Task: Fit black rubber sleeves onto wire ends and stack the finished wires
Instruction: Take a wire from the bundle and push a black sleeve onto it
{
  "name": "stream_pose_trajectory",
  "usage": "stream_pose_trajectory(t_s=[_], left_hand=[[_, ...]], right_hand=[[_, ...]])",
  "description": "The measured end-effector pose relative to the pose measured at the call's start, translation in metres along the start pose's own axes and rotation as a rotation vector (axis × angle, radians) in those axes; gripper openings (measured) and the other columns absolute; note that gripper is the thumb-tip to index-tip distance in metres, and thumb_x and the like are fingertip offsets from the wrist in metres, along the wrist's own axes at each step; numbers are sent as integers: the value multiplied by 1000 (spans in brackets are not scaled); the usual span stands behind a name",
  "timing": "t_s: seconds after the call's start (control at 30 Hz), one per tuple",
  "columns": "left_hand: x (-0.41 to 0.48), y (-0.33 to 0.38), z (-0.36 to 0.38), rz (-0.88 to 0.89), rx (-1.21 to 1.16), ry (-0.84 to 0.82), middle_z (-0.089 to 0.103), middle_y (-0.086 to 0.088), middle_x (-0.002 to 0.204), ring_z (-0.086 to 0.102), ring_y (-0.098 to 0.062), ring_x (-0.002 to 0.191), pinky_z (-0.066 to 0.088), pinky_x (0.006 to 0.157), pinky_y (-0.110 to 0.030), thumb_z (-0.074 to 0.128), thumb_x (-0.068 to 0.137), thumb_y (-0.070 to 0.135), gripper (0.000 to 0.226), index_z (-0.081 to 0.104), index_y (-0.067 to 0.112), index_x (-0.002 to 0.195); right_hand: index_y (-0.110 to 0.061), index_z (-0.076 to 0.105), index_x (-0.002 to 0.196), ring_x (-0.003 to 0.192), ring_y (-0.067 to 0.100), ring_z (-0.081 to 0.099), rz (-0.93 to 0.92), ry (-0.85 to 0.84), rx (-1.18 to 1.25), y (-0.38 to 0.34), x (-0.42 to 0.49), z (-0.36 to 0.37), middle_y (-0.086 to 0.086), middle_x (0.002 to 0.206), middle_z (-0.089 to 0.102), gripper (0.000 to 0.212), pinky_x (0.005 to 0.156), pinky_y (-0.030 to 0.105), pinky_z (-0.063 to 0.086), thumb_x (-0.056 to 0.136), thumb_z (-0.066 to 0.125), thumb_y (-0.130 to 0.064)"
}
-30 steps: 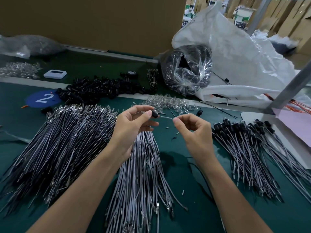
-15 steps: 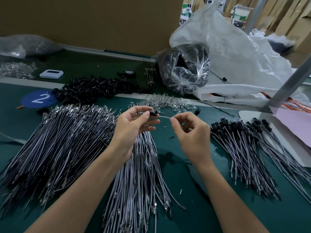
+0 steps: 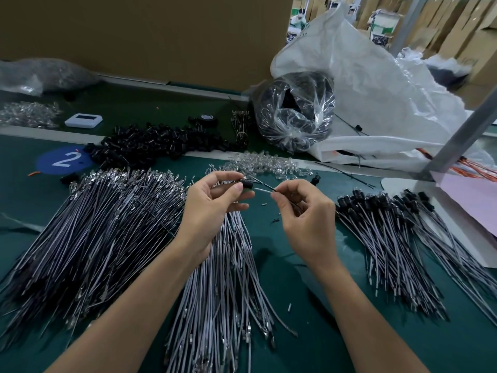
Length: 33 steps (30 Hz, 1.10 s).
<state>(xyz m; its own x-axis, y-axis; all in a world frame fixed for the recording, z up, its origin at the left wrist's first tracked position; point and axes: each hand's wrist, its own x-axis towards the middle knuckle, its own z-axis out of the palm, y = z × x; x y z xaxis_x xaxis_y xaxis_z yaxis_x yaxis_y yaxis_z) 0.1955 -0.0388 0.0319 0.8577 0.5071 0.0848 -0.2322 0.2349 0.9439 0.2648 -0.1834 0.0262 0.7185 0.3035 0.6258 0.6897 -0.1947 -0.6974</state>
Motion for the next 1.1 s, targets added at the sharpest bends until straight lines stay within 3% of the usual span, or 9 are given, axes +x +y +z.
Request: stream_pose_trajectory(t_s=[0.6, 0.87, 0.97, 1.1], left_hand=[[-2, -3, 1, -2, -15, -91, 76, -10, 93, 74, -24, 89, 58, 68, -25, 60, 93, 2, 12, 65, 6, 104], [-4, -5, 5, 20, 26, -122, 77, -8, 91, 75, -22, 86, 59, 70, -27, 60, 93, -1, 13, 65, 9, 99], [-3, -6, 5, 39, 48, -125, 77, -8, 88, 75, -21, 84, 59, 68, -25, 61, 92, -2, 13, 65, 9, 98], [-4, -8, 7, 65, 76, -131, 76, -3, 83, 75, -19, 81, 58, 65, -24, 60, 92, -5, 16, 65, 10, 97]], right_hand=[[-16, 66, 84, 60, 5, 55, 63, 20, -9, 0, -1, -1, -15, 71, 61, 9, 57, 14, 42, 88, 70, -9], [-11, 74, 86, 65, -4, 61, 86, -18, -17, -1, 0, 1, -10, 73, 67, 10, 63, 8, 45, 84, 73, -1], [-17, 72, 81, 60, -1, 60, 119, -3, 32, -3, 1, 0, -15, 68, 66, 14, 60, 12, 48, 84, 74, -3], [-17, 72, 78, 60, 11, 63, 208, -10, 96, -4, 0, -1, -8, 65, 68, 12, 60, 23, 52, 86, 72, -8]])
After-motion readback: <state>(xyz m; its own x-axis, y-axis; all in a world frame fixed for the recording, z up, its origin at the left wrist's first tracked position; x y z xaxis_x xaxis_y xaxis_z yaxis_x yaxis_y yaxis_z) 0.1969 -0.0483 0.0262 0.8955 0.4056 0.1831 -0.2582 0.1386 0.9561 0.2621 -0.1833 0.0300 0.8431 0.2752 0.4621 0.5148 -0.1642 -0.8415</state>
